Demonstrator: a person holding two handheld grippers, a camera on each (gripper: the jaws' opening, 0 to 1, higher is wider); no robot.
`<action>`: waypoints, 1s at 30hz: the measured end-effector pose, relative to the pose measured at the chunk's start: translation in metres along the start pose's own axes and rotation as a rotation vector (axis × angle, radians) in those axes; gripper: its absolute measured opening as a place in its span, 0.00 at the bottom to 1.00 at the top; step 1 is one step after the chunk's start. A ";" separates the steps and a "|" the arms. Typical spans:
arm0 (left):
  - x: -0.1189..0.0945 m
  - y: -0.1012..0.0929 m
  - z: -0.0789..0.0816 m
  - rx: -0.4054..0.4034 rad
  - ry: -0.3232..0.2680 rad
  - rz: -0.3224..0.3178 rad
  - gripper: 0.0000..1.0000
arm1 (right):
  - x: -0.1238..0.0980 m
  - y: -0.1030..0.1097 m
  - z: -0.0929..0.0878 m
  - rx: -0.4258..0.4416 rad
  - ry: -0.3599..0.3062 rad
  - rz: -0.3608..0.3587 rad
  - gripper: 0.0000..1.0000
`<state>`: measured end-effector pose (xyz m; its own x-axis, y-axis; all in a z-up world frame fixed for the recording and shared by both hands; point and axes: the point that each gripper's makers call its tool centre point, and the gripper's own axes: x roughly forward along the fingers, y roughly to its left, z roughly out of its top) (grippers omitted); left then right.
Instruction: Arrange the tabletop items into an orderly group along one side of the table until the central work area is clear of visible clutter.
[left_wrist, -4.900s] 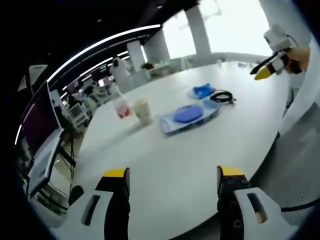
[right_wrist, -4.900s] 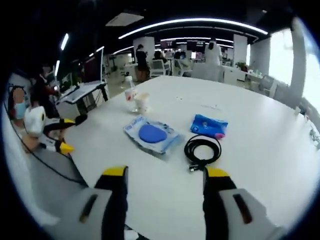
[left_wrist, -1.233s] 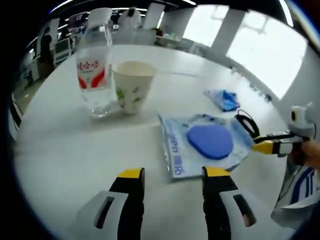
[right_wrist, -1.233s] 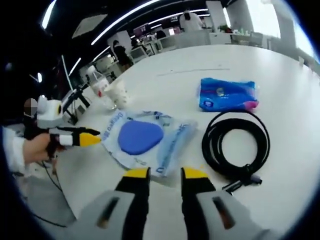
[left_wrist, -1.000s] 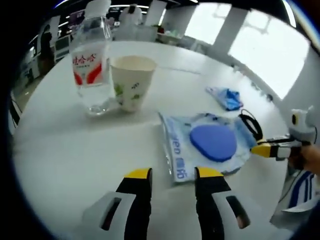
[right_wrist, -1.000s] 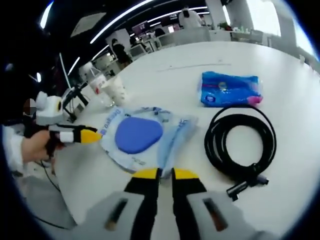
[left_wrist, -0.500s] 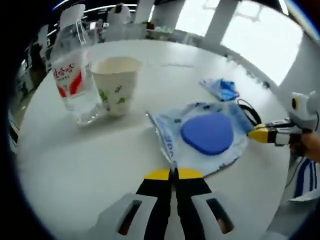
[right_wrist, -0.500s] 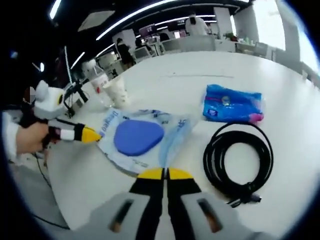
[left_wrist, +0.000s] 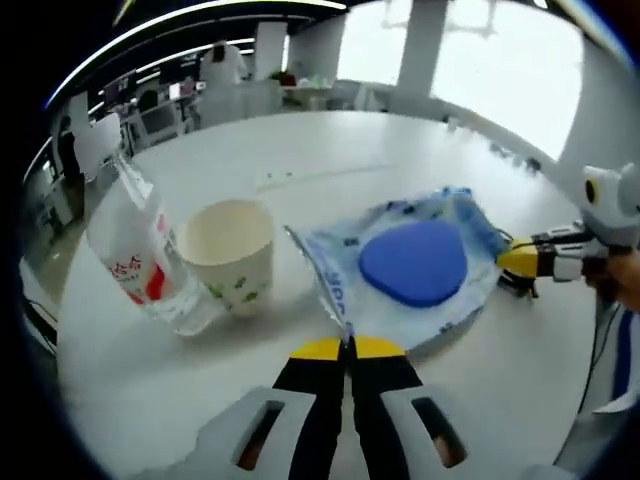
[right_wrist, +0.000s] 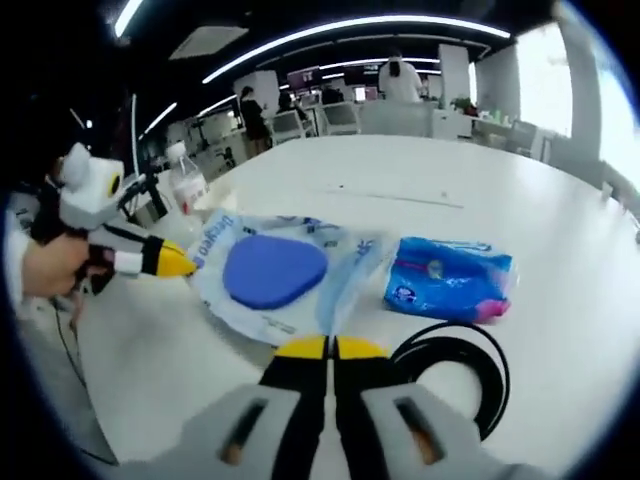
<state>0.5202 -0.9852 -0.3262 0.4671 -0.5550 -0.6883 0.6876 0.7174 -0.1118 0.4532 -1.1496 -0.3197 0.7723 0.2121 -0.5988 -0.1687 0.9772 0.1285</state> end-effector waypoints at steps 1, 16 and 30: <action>0.002 0.001 0.002 0.002 0.000 0.004 0.00 | 0.001 -0.002 0.005 -0.013 -0.005 -0.005 0.00; 0.019 0.020 0.011 0.000 0.055 0.112 0.00 | 0.033 -0.009 0.027 -0.122 0.006 -0.031 0.00; 0.037 0.026 0.004 0.070 0.091 0.155 0.00 | 0.062 -0.024 0.012 -0.087 0.052 -0.052 0.00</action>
<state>0.5577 -0.9885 -0.3515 0.5209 -0.3974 -0.7555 0.6498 0.7586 0.0490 0.5131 -1.1597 -0.3503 0.7490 0.1586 -0.6433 -0.1836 0.9826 0.0285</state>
